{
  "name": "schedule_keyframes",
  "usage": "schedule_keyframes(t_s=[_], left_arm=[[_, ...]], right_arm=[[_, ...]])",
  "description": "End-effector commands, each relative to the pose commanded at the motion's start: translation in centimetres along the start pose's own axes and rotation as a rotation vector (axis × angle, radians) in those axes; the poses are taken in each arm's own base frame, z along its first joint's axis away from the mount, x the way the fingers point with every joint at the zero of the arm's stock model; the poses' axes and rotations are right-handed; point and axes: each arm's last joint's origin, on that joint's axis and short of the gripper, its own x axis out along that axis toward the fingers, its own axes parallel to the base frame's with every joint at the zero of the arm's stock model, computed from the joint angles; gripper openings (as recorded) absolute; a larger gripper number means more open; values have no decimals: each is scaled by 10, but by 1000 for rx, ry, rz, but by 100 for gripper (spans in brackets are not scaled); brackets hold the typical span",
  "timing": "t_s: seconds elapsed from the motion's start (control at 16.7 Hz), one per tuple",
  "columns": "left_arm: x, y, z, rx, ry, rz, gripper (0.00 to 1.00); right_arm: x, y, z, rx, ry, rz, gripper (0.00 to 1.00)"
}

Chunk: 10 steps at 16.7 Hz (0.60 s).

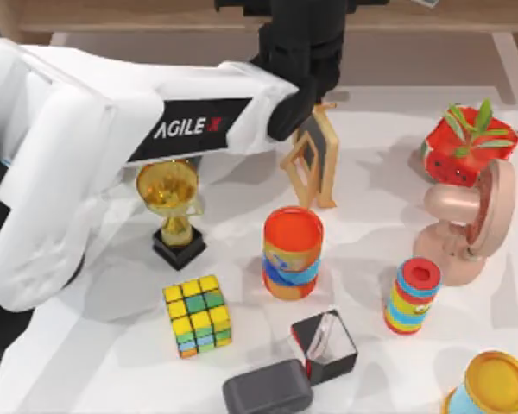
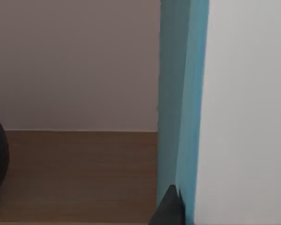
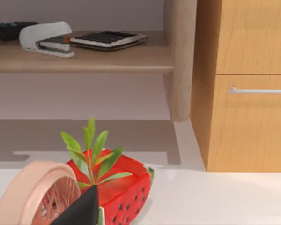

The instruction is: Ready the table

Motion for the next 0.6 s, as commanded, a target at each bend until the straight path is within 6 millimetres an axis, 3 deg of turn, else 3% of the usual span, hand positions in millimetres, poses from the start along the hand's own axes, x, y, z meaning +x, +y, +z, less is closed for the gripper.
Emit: schedule_keyframes(t_s=[0.6], left_arm=[[-6,-3,3,-1,-3,-3,0]], right_arm=[[0,0,0,0,0,0,100]])
